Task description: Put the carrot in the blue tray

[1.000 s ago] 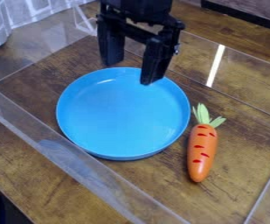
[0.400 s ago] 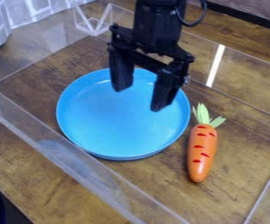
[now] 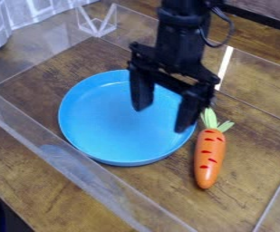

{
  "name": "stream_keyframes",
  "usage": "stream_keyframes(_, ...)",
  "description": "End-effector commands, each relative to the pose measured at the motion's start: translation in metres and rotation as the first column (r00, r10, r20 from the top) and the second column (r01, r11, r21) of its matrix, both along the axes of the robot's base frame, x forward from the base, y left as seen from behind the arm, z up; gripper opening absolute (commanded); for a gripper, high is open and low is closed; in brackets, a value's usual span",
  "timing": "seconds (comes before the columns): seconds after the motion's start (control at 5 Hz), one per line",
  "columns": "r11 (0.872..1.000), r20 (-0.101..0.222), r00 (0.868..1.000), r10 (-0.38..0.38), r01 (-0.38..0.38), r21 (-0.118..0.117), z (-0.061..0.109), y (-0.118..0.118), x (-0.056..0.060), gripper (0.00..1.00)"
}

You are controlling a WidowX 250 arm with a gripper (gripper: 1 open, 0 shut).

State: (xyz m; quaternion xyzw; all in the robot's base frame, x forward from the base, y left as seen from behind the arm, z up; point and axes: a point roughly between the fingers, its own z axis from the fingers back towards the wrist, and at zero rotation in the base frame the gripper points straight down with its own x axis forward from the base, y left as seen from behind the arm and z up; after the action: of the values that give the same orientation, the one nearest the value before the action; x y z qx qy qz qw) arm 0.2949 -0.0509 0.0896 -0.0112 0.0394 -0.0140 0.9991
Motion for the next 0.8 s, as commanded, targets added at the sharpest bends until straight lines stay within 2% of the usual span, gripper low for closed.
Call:
stream_keyframes(0.0, 1.000, 0.051, 0.999, -0.003, 0.004, -0.009, 0.005, -0.015, 0.004, 1.00)
stream_keyframes(0.6, 1.000, 0.067, 0.998, -0.017, 0.017, -0.010, -0.006, -0.042, 0.005, 1.00)
